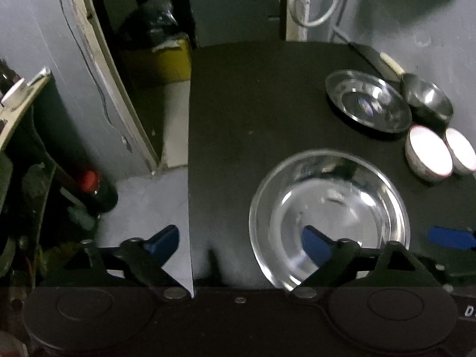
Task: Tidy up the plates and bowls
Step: 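Move the left tool to the steel plate with the blue logo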
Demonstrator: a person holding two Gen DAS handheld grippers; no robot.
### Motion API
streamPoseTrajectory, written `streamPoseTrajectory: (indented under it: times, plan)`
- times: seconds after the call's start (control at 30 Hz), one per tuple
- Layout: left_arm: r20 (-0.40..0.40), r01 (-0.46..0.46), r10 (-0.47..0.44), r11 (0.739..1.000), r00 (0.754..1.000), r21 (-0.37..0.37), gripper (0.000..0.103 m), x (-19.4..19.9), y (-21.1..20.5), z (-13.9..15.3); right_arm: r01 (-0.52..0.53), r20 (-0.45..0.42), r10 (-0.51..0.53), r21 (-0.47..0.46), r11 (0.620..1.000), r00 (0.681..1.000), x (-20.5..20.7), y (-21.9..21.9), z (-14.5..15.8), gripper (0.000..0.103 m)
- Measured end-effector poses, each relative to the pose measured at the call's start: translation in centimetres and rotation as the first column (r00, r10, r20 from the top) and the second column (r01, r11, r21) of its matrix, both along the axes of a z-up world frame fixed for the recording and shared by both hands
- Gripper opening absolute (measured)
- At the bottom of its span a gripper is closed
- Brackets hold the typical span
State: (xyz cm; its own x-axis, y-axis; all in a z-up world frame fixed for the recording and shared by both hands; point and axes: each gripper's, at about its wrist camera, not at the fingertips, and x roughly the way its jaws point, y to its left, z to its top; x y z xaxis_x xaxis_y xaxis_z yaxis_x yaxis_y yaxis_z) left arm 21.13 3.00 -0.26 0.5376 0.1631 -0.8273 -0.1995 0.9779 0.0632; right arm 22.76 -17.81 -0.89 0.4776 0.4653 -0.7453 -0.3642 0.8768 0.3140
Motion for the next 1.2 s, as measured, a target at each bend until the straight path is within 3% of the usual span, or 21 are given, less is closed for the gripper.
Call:
streamPoseTrajectory:
  times: [0.17,0.3,0.53,0.73,0.9,1.2]
  plan:
    - [0.036,0.002,-0.002,1.0,0.999,0.006,0.102,0.5,-0.1,0.7,0.054,0.021,-0.054,0.031,0.998,0.998,0.1,-1.3,0.3,0.103]
    - [0.058,0.032,-0.033,0.999,0.998,0.015,0.102,1.3,-0.6,1.1,0.087,0.04,-0.089,0.057,0.995,0.995,0.3,-2.4,0.5,0.103]
    - [0.216,0.137,-0.105,0.981,0.971,-0.138,0.102,3.6,-1.2,2.9,0.129,0.189,-0.139,0.065,0.989,0.972,2.1,-4.8,2.6,0.103]
    - [0.281,0.2,-0.144,0.963,0.949,-0.179,0.102,7.4,-3.0,3.3,0.26,0.258,-0.269,0.069,0.963,0.928,5.6,-7.5,4.8,0.103]
    - [0.303,0.198,-0.131,0.959,0.944,-0.202,0.102,10.5,-3.6,3.3,0.298,0.253,-0.312,0.094,0.95,0.916,8.5,-8.9,5.3,0.103]
    - [0.227,0.142,-0.091,0.965,0.97,-0.221,0.102,16.6,-3.5,0.7,0.27,0.153,-0.289,0.137,0.953,0.945,13.1,-7.7,2.2,0.103]
